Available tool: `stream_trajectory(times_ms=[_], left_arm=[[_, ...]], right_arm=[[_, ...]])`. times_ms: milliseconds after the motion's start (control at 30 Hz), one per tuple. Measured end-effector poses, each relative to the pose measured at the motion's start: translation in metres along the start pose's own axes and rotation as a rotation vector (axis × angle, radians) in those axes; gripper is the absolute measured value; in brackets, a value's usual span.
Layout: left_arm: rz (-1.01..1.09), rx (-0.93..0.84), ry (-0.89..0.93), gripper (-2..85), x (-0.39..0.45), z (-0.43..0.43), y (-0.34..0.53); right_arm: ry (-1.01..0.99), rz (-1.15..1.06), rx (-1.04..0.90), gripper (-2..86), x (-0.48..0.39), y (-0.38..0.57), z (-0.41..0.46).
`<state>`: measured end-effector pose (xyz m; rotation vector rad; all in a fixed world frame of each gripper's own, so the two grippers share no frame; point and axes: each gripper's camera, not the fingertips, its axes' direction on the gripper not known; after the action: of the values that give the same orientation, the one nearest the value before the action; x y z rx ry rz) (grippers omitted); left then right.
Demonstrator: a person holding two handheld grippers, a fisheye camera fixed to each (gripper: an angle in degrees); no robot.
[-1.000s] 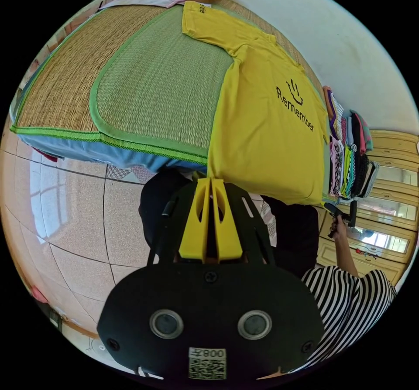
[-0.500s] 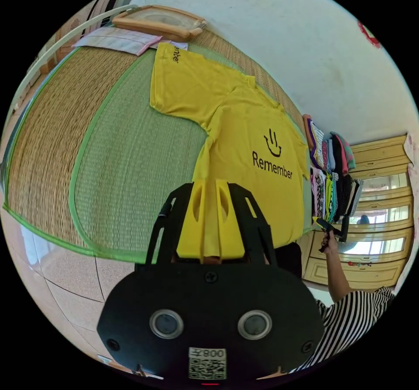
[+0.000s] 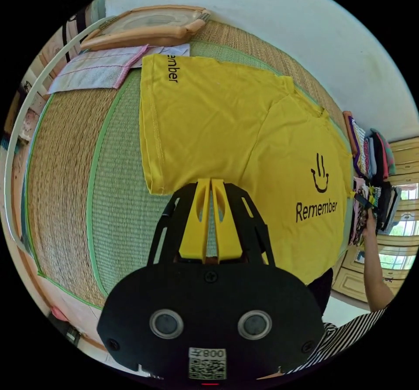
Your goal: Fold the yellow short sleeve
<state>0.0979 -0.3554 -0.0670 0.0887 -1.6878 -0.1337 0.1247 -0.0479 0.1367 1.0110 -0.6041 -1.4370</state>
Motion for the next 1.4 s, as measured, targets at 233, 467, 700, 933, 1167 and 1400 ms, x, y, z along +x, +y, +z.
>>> stream_trajectory(times_ms=[233,467,700,933,1167,1400], left_arm=[[-0.006,0.005,-0.115,0.1,-0.008,-0.061,-0.03],[-0.027,0.046,-0.084,0.2,0.005,-0.131,-0.049],[-0.014,-0.02,-0.023,0.2,0.009,-0.169,-0.057],[-0.039,0.022,0.075,0.1,0.01,-0.251,-0.074],[-0.035,-0.048,0.058,0.3,0.018,-0.305,-0.103],[0.127,0.039,0.204,0.8,0.086,-0.393,-0.164]], right_arm=[[-0.013,0.042,0.007,-0.4,0.025,-0.012,0.006],[-0.006,0.043,0.04,-0.1,0.02,-0.004,-0.004],[-0.052,0.014,-0.003,0.0,0.005,0.03,0.024],[-0.109,0.068,0.058,0.1,0.011,0.048,0.027],[-0.176,0.091,0.071,0.6,0.021,0.069,0.051],[-0.159,0.185,0.26,5.3,0.05,0.093,0.044]])
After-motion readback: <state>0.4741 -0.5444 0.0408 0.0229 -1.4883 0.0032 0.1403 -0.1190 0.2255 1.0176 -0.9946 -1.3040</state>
